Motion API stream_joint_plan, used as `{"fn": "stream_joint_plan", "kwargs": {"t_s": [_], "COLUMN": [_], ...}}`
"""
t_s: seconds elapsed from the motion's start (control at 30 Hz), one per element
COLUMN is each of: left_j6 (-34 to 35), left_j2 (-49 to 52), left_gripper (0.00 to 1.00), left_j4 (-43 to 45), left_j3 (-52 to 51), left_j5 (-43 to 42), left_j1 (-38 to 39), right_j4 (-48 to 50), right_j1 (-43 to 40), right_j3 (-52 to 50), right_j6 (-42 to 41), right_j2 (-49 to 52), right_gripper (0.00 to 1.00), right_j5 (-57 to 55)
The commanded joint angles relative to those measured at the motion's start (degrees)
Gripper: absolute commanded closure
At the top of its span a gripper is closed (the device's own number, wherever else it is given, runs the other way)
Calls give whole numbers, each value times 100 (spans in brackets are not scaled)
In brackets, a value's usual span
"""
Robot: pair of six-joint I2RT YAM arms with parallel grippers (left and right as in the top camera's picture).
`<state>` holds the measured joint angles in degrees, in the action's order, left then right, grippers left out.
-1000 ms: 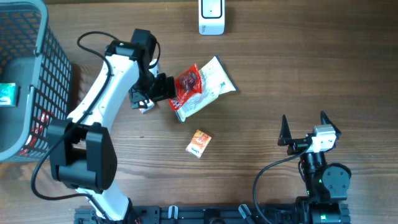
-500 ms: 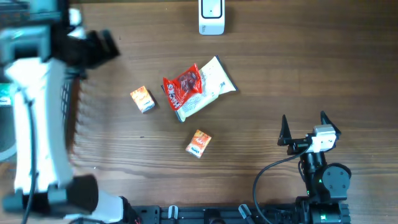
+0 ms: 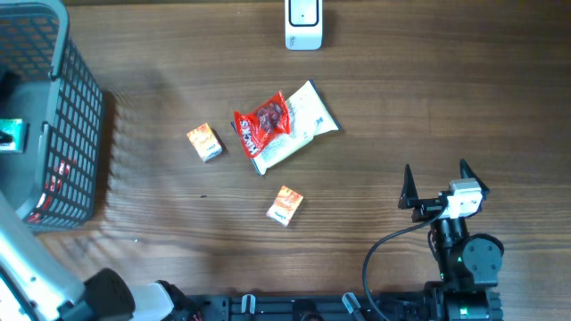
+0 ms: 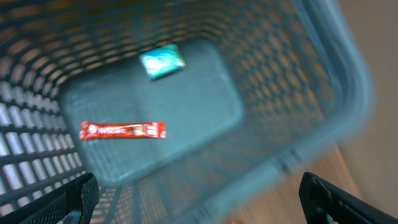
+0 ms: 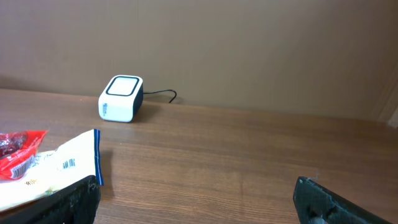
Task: Scan the item barcode
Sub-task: 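Reach the left gripper into the basket toward the red Nescafe stick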
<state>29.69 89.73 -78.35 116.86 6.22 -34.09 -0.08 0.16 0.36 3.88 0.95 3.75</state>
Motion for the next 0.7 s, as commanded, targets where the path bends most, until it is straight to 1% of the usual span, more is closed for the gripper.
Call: {"fn": "stream_joint_plan", "kwargs": {"t_s": [0.0,0.13,0.23,0.37,0.57,0.67], "left_j6": [903,1016,1226,1283,1287,1670], "left_j2": [437,935,1399,1978,2765,3027], "left_gripper": [0,0,0,0,0,0], "left_j4": [13,-90,-411,-625,-614,-616], "left_j3": [4,4,0,-98,-195,-195], "left_j5": [114,111,87,72,70,70], "left_j1": [-538,-852,-1012,-1082,-1082,-1082], "right_j4": [11,11,11,11,11,11], "right_j1": [-35,-37,-37,-37,-35,-37], "right_j3": [-4,-4,-4,-4,-4,-4], "right_j6": [-90,-87,-87,-87,-90,-90], "right_j2": [-15,-15,-15,-15,-15,-15], "right_gripper": [0,0,0,0,0,0], "right_j5": [-96,-96,-96,-96,-96,-96]}}
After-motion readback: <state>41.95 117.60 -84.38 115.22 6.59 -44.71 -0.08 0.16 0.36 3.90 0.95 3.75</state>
